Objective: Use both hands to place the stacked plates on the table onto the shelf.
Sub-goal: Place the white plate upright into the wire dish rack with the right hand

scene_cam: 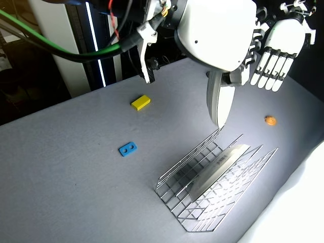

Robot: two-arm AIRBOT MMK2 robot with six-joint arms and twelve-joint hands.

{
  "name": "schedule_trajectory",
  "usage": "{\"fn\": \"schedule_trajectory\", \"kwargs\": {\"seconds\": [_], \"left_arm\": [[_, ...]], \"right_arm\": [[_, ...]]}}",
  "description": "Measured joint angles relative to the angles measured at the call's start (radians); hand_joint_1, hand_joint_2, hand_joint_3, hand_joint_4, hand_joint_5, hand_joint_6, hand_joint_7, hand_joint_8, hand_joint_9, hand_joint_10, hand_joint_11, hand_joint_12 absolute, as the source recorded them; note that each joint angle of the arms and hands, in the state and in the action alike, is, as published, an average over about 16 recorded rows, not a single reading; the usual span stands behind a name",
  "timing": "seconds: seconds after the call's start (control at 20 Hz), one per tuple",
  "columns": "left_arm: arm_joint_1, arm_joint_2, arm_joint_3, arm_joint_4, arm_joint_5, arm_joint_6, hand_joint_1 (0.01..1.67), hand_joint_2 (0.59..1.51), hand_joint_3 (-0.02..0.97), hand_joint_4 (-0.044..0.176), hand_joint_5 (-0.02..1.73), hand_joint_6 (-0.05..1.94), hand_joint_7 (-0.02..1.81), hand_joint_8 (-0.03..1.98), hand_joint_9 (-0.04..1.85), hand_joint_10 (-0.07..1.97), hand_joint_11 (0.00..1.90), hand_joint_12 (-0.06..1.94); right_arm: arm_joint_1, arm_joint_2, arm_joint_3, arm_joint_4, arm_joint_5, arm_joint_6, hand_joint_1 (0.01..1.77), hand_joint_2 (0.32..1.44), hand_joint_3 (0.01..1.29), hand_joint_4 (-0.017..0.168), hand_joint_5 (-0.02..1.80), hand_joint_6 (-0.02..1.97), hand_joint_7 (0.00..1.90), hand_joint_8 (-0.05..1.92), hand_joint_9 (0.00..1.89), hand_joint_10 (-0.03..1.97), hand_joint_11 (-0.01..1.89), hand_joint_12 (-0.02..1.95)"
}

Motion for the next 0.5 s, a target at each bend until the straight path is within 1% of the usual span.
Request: {"fn": "schedule_trajectory", "kwargs": {"seconds": [0.25, 0.5], "left_arm": [[-0.001, 0.000, -0.005, 0.005, 0.002, 0.002, 0.02, 1.194, 0.019, 0.000, 0.07, 0.01, 0.06, 0.00, 0.05, 0.01, 0.02, 0.13], [-0.003, 0.000, -0.010, 0.010, 0.006, 0.004, 0.02, 1.194, 0.019, 0.000, 0.07, 0.01, 0.06, 0.00, 0.05, 0.01, 0.02, 0.13]], "right_arm": [[0.014, 0.011, 0.036, 0.017, -0.050, 0.057, 1.38, 1.04, 0.02, -0.006, 0.84, 0.99, 0.99, 0.97, 1.00, 1.04, 0.85, 1.04], [0.014, 0.019, 0.081, 0.040, -0.080, 0.085, 1.38, 1.04, 0.02, -0.006, 0.84, 0.99, 0.99, 0.97, 0.99, 1.05, 0.85, 1.05]]}}
